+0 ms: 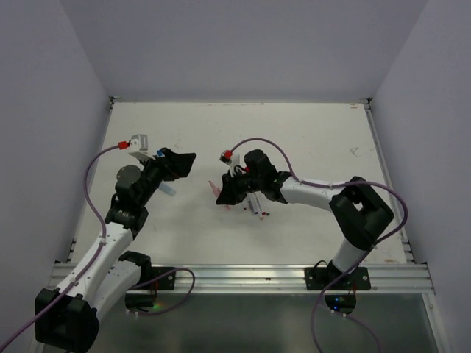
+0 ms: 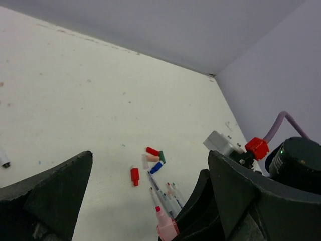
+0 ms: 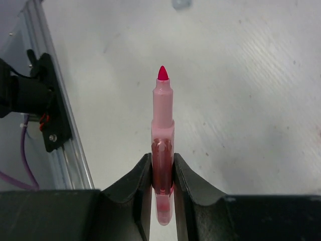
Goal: Open the pen caps
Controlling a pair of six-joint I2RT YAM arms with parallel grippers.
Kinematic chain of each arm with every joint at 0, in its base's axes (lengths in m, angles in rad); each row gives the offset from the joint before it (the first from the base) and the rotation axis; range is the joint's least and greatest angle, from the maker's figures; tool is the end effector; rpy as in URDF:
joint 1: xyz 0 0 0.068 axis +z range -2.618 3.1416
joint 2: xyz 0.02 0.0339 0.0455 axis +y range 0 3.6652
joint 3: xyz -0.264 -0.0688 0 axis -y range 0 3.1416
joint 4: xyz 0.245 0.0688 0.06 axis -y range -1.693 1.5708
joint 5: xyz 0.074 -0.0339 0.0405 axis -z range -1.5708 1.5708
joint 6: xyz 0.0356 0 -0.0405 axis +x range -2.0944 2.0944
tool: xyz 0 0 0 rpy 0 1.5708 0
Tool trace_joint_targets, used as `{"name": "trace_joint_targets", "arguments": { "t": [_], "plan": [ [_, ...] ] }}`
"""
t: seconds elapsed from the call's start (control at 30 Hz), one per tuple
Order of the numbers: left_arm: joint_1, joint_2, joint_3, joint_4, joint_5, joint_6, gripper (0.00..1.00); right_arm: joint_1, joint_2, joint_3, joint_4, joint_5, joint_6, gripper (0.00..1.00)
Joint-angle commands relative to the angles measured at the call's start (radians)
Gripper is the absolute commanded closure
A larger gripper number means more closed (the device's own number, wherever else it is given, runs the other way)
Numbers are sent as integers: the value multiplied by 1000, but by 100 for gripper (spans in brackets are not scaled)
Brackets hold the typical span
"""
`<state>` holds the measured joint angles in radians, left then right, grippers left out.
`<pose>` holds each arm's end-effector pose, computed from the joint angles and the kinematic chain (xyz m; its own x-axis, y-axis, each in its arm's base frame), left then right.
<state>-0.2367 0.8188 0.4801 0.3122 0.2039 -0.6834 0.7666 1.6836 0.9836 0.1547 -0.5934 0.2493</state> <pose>0.1922 -0.0538 0.2786 -0.2892 -0.5663 -0.7718 0.3144 0.7053 -0.6354 0.2486 0.2670 0.2102 -0.5889 -0.2832 -0.7570 -0.7989 0.3461 0.4920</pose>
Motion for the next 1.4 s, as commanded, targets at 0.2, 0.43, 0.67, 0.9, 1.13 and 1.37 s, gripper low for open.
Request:
{"name": "trace_joint_targets", "arguments": {
  "t": [0.2, 0.43, 0.67, 0.9, 1.13, 1.37],
  "plan": [
    [4, 83, 163, -395, -245, 32, 0, 2, 143, -14, -23, 145, 146, 96],
    [2, 229, 232, -568, -294, 27, 0, 0, 192, 1, -78, 290, 186, 87],
    [4, 283, 252, -581, -305, 27, 0, 0, 139, -33, -112, 424, 200, 58],
    [4, 347, 291, -602, -376, 25, 0, 2, 9, -62, -147, 526, 176, 36],
    [4, 540, 434, -614, -443, 19, 4, 2, -282, -117, -136, 641, 110, 15],
    [5, 766, 623, -650, -544, 21, 12, 0, -576, -224, -66, 740, 59, 1]
  ]
}}
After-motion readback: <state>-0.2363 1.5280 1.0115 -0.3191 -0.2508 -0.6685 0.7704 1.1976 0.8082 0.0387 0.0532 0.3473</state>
